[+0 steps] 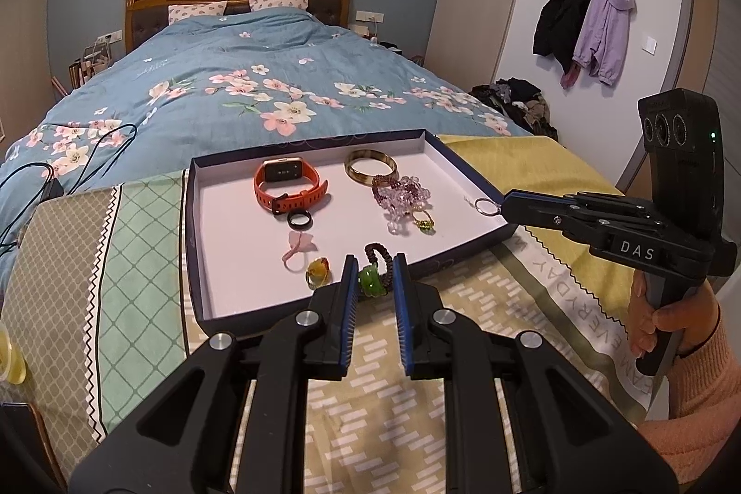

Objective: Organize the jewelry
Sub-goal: 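Carry the green ring with the left tool while the right tool carries the silver ring over the box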

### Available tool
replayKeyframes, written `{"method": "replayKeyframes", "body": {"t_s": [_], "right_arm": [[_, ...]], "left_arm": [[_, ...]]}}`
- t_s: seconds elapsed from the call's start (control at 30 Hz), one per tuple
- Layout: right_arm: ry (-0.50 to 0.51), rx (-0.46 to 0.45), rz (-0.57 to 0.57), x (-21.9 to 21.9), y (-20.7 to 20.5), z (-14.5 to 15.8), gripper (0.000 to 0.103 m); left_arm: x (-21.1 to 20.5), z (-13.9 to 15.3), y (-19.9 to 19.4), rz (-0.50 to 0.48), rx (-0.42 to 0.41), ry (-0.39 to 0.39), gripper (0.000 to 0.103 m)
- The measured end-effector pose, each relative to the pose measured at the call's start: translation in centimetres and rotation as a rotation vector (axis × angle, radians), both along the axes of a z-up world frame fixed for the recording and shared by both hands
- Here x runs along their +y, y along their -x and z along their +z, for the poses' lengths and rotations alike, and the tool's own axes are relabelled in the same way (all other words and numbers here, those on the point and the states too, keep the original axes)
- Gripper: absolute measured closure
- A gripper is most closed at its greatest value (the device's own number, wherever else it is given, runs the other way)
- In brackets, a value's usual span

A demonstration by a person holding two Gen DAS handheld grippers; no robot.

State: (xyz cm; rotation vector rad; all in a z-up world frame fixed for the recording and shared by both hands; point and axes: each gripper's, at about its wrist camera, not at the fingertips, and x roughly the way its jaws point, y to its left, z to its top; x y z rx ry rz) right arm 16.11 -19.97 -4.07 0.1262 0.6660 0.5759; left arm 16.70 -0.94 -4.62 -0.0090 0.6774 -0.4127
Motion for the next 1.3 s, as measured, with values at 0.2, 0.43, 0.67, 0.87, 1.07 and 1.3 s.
{"method": "replayKeyframes", "body": {"t_s": [0.2, 0.43, 0.67, 0.87, 1.07, 1.3], "right_arm": [[-0.012, -0.006, -0.003, -0.1, -0.5, 0.4, 0.100], [-0.018, -0.009, -0.005, -0.2, -0.8, 0.6, 0.100], [-0.021, -0.016, -0.009, -0.2, -1.3, 0.9, 0.100], [-0.021, -0.016, -0.009, -0.2, -1.5, 0.9, 0.100], [-0.023, -0.011, -0.006, 0.0, -1.8, 1.0, 0.100], [-0.025, -0.010, -0.004, 0.3, -2.3, 1.0, 0.100]], "left_arm": [[0.0, 0.2, -0.6, 0.010, -0.006, -0.005, 0.088], [-0.2, 0.4, -1.1, 0.016, -0.016, -0.019, 0.088], [-0.1, 0.5, -1.6, 0.023, -0.025, -0.023, 0.088], [0.1, 0.5, -2.0, 0.030, -0.024, -0.028, 0.088], [0.2, 0.5, -2.6, 0.038, -0.026, -0.031, 0.088], [0.2, 0.4, -3.1, 0.041, -0.023, -0.035, 0.088]]}}
